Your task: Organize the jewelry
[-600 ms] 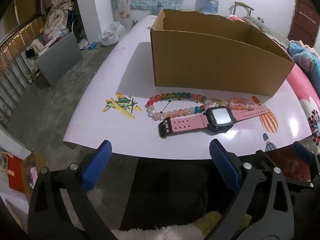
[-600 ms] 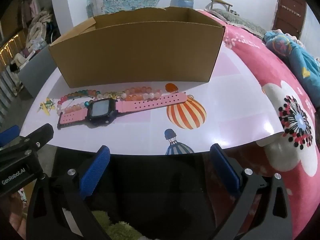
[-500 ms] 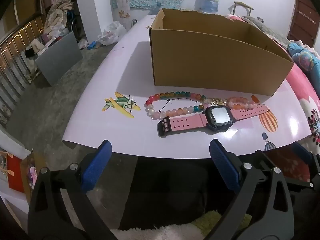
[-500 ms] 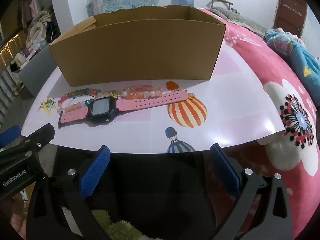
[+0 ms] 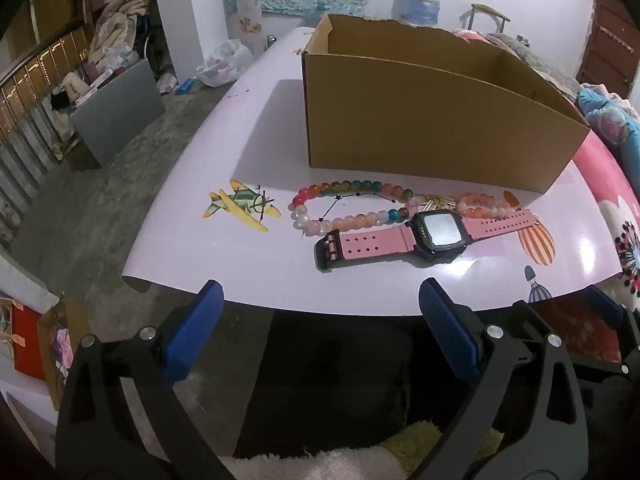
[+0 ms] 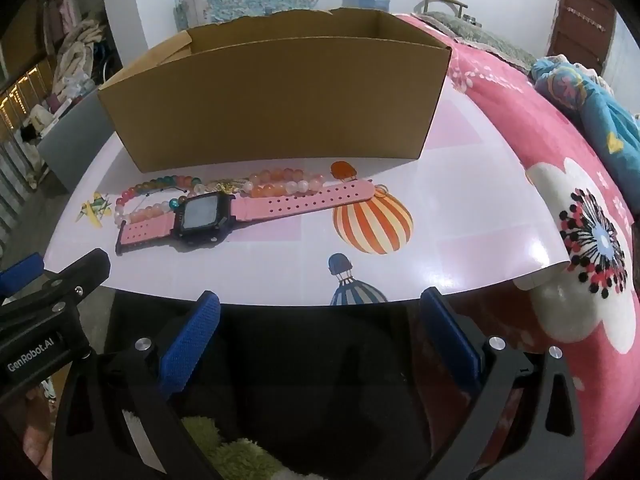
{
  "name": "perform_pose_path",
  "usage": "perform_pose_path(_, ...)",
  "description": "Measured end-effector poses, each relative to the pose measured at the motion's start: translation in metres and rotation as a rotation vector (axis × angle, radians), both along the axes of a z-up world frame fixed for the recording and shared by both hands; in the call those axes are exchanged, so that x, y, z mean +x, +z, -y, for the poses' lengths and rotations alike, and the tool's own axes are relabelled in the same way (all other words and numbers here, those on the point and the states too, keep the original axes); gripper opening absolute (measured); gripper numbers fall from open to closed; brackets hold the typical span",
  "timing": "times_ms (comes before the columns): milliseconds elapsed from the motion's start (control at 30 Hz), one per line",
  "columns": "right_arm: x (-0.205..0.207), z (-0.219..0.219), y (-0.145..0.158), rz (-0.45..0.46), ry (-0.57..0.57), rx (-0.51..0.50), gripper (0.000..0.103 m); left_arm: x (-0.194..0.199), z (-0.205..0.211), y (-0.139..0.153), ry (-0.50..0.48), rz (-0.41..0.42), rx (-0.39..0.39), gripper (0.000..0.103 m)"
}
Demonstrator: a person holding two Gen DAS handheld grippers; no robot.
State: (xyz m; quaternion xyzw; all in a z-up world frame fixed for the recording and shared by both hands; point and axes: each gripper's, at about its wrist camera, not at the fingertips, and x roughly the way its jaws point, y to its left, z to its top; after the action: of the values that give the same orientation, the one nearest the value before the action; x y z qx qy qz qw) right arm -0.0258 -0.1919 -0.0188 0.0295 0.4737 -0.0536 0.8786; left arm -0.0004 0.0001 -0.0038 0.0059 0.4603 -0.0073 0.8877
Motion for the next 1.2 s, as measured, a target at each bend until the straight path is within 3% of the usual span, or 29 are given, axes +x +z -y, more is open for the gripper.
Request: perform_pose_path(1200,0.0006,0.0064,0.0067,0.028,-0.042,-0.038,0.097,0.0008,-0.0064,-0.0057,0.018,-0.009,0.012,0.095)
